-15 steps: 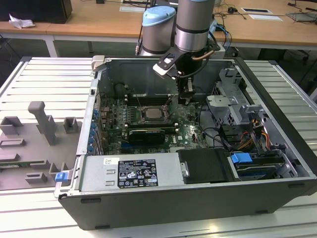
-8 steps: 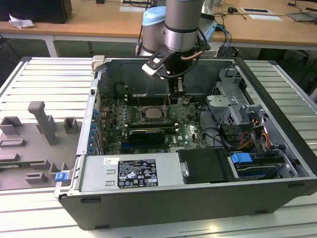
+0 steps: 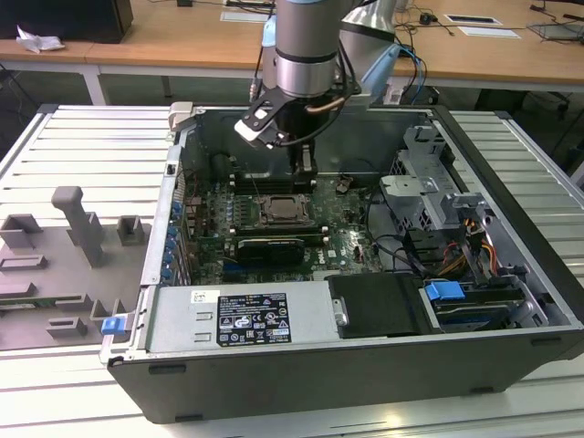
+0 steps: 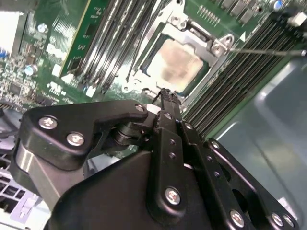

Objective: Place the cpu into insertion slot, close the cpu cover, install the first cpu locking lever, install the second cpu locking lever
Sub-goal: 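Close the cpu cover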

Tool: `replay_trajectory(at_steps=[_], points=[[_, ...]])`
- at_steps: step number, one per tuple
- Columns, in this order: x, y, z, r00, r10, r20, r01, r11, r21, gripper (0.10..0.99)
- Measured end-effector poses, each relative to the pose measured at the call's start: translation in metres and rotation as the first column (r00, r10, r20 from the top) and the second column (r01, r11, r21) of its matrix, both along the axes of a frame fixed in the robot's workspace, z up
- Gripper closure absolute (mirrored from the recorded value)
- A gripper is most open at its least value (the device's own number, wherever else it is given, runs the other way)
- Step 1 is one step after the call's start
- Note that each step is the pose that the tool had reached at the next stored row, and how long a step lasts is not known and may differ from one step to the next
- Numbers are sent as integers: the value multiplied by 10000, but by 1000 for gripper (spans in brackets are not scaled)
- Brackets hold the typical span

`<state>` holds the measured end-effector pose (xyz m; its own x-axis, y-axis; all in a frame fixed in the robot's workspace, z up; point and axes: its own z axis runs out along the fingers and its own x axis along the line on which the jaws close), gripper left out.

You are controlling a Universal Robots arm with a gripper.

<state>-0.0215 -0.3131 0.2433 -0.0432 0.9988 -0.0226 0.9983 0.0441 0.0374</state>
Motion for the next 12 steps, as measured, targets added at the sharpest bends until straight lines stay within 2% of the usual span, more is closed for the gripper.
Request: replay_trajectory(at_steps=[5, 12], points=[[-134, 1, -44, 10000, 71, 0, -71, 10000, 0, 980], [-162, 1, -45, 10000, 78, 0, -78, 10000, 0, 980]])
